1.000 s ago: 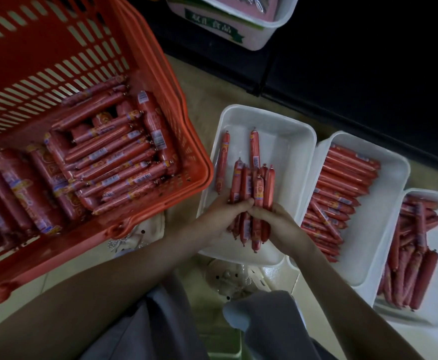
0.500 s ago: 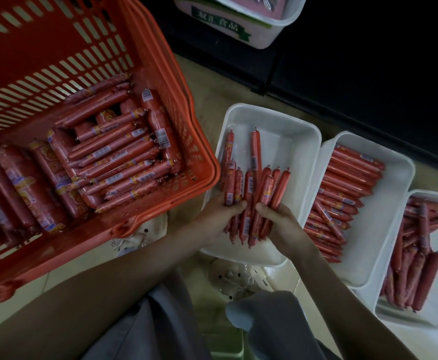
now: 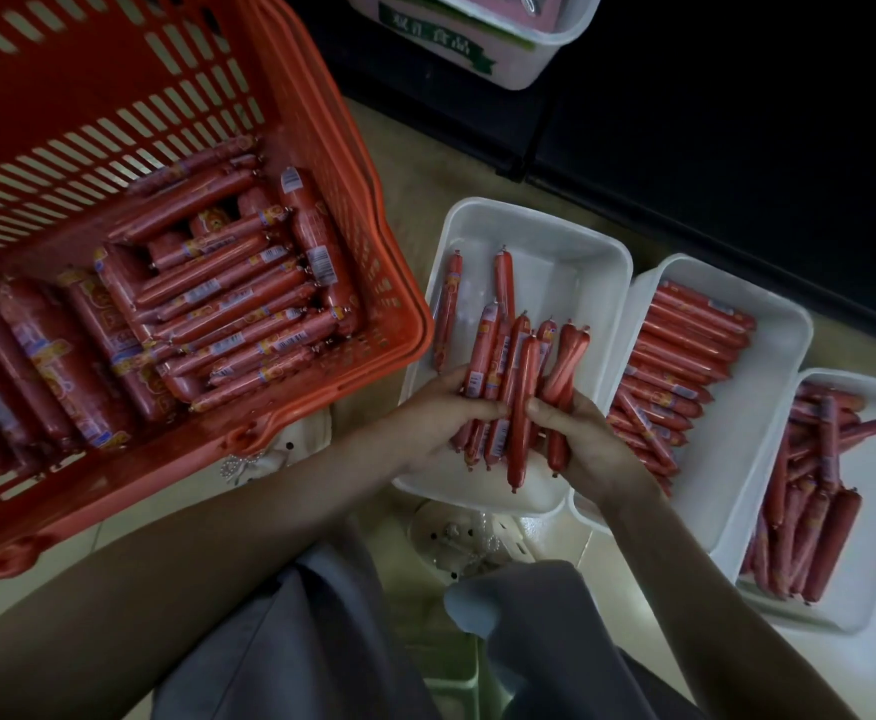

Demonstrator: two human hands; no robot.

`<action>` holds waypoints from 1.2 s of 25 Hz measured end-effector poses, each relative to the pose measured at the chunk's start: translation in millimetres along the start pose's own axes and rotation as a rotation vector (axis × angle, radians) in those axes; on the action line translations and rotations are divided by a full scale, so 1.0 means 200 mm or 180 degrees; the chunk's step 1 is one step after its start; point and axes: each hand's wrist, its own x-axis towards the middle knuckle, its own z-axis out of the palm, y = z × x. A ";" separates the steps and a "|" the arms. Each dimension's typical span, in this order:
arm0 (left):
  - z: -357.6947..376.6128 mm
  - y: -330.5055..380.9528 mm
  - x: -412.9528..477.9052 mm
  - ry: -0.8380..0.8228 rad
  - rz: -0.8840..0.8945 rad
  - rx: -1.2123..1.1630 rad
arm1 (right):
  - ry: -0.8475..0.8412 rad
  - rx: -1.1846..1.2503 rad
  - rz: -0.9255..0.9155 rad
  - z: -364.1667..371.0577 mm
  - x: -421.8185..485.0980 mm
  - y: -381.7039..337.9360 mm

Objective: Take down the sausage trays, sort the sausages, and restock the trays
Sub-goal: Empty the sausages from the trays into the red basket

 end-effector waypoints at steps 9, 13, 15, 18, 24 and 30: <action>0.17 0.39 -0.38 0.0121 0.0584 -0.0131 | 0.0264 -0.0176 -0.0501 0.29 -0.34 -0.43; 0.08 0.57 -0.66 0.0257 0.0966 -0.0266 | 0.0209 -0.0373 -0.0703 0.56 -0.43 -0.60; -0.02 0.63 -0.79 0.0323 0.1138 -0.0366 | 0.0124 -0.0513 -0.0821 0.72 -0.44 -0.65; -0.23 0.67 -0.93 0.0412 0.1140 -0.0591 | 0.0105 -0.0672 -0.0941 0.96 -0.39 -0.66; -0.76 0.60 -1.07 0.0889 0.0971 -0.1058 | -0.0160 -0.1112 -0.0604 1.38 -0.09 -0.58; -1.26 0.43 -1.07 0.1993 0.0673 -0.1352 | -0.0264 -0.3378 -0.0987 1.53 0.37 -0.55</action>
